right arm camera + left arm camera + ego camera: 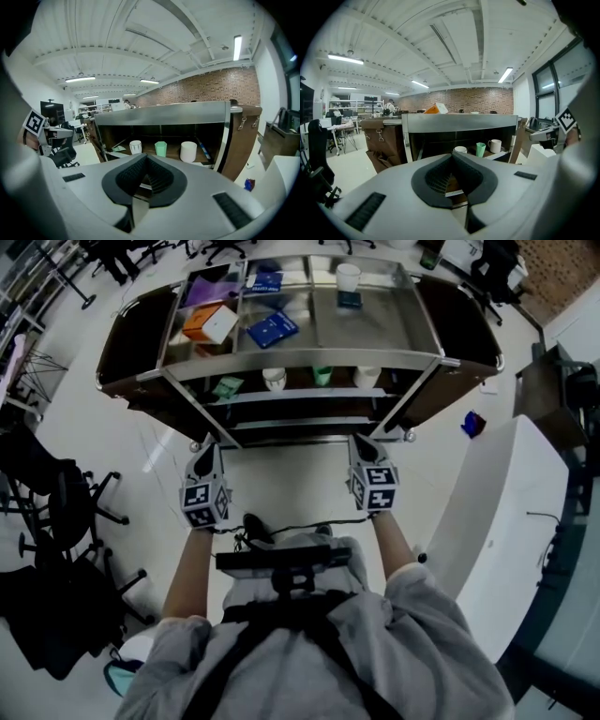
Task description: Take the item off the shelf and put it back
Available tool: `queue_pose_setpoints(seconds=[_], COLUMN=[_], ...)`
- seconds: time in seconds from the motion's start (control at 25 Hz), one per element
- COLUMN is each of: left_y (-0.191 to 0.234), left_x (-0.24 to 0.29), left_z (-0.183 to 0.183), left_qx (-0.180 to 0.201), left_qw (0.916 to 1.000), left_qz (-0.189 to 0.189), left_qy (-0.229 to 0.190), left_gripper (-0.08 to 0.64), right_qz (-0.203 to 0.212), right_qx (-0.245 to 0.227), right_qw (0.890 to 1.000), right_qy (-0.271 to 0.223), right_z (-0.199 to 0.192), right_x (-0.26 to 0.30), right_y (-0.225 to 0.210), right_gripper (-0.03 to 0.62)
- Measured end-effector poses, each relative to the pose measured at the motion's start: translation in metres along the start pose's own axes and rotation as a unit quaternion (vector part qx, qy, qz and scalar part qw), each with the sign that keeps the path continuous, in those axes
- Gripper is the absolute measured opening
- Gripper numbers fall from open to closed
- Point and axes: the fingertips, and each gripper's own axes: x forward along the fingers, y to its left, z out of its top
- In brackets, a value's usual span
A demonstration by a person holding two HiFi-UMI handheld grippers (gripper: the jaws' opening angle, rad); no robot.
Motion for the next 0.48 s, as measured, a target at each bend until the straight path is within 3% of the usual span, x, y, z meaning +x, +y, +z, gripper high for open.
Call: queue_pose_setpoints(seconds=[0.48], left_y=[0.0], left_x=[-0.022], left_z=[-0.01], left_qx=[-0.009], left_qw=[0.9998], left_qz=[0.013], left_qy=[0.013], left_gripper=[0.005], right_qz=[-0.015], right_qx=[0.022], right_qw=[1.0], right_qy=[0.015], right_z=[-0.023], right_x=[-0.019], right_y=[-0.015], right_gripper=[0.005])
